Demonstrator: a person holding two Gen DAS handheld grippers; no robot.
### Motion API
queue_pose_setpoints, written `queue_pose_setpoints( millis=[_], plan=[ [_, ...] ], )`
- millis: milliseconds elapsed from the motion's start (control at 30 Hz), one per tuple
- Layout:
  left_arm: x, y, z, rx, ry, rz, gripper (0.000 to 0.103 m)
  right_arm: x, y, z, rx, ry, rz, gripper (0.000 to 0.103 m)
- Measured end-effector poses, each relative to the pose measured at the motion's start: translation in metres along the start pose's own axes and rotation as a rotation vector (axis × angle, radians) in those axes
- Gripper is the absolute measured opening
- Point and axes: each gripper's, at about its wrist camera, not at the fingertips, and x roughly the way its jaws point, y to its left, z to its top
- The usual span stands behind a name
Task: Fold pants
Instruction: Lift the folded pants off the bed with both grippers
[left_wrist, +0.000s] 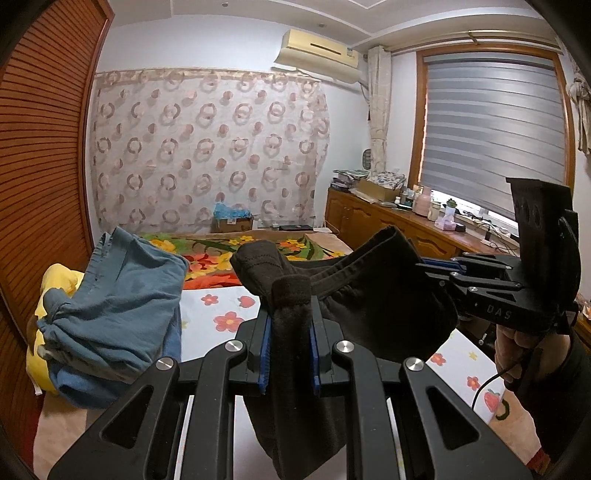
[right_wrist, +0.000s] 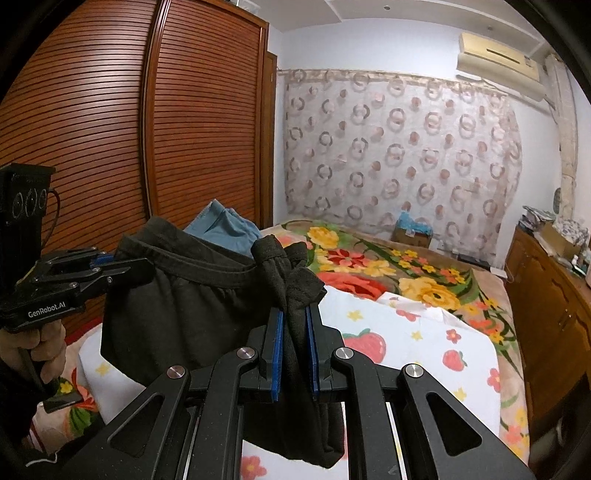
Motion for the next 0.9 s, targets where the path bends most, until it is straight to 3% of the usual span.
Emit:
queue_pose_setpoints(
  millis=[900],
  plan=[
    [0.025, 0.077, 0.034, -0.043, 0.000, 0.143, 0.018, 0.106, -0.022, 0.067, -0.102, 0.015, 0.076, 0.012]
  ],
)
